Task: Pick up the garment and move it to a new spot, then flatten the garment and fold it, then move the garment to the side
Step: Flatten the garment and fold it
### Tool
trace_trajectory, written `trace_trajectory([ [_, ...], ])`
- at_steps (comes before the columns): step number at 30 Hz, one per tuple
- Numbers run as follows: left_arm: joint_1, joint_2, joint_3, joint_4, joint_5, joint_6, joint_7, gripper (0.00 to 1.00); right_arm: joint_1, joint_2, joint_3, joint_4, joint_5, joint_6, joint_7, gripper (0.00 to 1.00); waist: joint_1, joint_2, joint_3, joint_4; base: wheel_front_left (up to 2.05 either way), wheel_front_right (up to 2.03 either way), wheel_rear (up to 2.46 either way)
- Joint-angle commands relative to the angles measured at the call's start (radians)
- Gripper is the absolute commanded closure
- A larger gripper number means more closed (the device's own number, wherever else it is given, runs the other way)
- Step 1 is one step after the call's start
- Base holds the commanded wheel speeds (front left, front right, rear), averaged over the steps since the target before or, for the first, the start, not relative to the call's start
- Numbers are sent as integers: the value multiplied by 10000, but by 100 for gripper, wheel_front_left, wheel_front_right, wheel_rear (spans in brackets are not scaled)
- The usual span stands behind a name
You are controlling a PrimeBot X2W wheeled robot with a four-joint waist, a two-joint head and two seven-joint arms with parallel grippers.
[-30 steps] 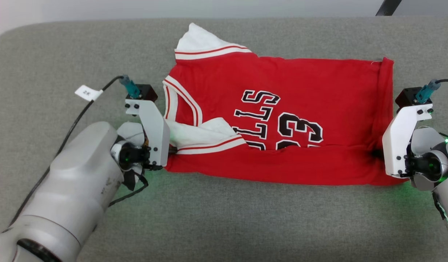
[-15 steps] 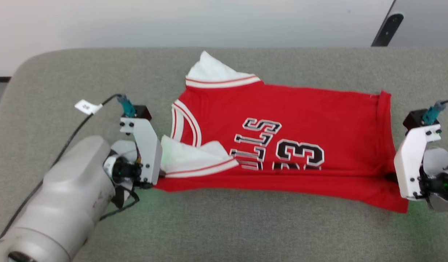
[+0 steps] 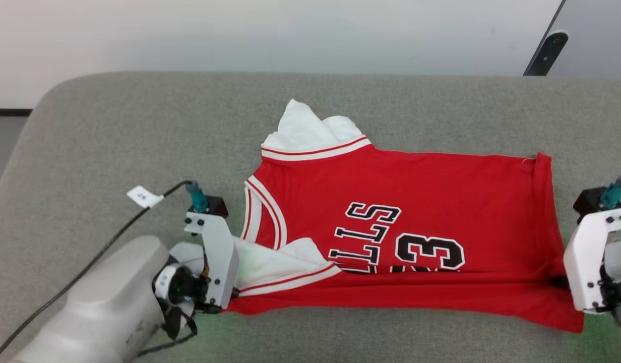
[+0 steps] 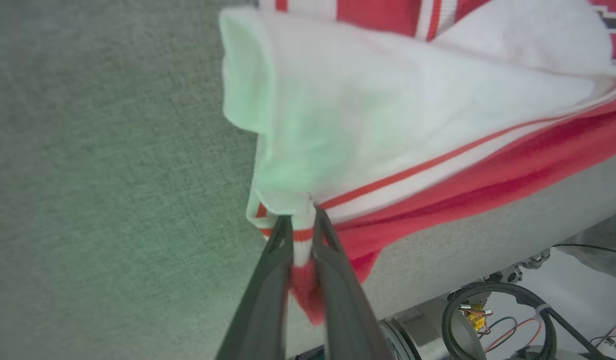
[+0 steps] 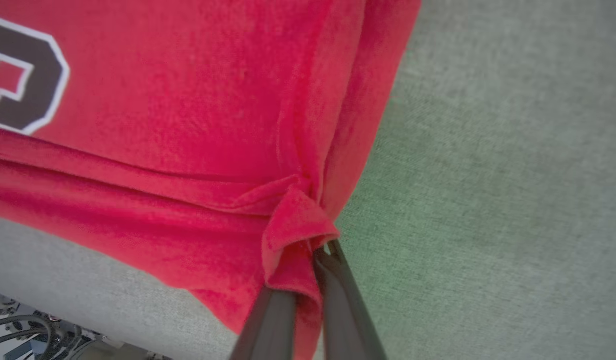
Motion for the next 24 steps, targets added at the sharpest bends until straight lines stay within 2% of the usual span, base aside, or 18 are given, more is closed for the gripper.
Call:
trace_trajectory([
  [1,355,187,-70,-114,4,254,100,100,184,22,-59,21,-137,-21,-36,100,0,0,162,-82,0,0,0],
  [9,686,-16,-63,-71,-128,823,79,100,-79,777,-24,474,-569,-18,-238,100,0,0,580,-373,0,0,0],
  [15,782,-364,-94,668,-199,899,80,100,-431,1184,153,907,-743,-18,-499,100,0,0,750,-506,0,0,0],
  [16,784,-404,-100,771,-218,904,82,95,-473,1220,190,979,-757,-18,-561,100,0,0,744,-511,0,0,0],
  [18,700,-422,-82,938,-173,952,56,51,-458,1265,253,1119,-779,-20,-637,100,0,0,681,-486,0,0,0],
  [19,611,-391,-93,985,-118,937,46,12,-428,1281,269,1189,-768,-18,-680,100,0,0,630,-463,0,0,0],
  [20,523,-359,-86,1007,-98,915,85,0,-402,1291,293,1267,-751,-18,-695,100,0,0,571,-438,0,0,0],
  [24,199,-80,-120,880,61,801,161,0,-199,1295,371,1576,-682,-18,-818,100,0,0,285,-303,0,0,0],
])
